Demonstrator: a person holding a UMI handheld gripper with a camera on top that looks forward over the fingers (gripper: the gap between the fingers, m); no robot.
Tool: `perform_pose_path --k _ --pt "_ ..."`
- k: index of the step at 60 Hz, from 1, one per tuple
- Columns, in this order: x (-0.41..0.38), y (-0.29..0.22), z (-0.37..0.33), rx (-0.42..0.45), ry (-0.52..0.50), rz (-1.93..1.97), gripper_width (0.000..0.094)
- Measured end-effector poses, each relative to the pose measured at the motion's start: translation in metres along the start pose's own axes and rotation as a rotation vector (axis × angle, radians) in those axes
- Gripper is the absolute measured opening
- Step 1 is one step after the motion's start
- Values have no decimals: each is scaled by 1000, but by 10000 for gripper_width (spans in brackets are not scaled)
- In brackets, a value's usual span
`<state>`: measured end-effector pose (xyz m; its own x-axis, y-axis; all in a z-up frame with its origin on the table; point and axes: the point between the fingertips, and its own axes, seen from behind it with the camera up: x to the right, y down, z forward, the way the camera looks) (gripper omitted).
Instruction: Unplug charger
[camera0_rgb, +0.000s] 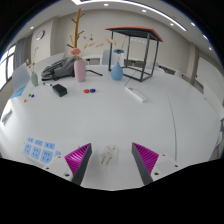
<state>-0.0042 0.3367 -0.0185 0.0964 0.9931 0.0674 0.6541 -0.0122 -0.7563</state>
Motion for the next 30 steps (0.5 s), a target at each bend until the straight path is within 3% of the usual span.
perform_pose_path --k 2,8,30 --pt "4 -7 -9 15 10 -2 812" --pt "3 -28 -49 50 1 -13 852" --pt "-46 -26 -308 6 -67 25 852"
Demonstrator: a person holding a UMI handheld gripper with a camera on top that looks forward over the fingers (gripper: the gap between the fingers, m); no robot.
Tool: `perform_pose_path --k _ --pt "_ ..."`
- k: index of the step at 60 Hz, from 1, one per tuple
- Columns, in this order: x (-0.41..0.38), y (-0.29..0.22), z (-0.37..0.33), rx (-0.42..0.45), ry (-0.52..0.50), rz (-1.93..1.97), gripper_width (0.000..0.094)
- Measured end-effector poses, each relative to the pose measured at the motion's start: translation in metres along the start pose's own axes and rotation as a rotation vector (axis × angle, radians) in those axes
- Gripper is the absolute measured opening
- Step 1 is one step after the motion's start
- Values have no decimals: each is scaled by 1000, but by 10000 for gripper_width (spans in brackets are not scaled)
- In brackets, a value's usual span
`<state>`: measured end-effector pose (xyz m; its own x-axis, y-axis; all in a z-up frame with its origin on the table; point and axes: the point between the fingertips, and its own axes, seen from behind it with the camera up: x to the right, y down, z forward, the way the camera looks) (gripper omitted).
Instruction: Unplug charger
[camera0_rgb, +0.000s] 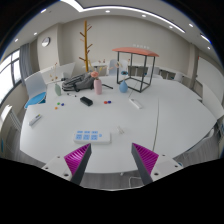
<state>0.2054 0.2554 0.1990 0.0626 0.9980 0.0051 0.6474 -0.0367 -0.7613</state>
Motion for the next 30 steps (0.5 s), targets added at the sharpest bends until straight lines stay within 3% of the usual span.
perform_pose_path --k 13,30 --pt "-27 10 -81 40 40 15 852" --pt "-54 36 -92 19 34 29 853"
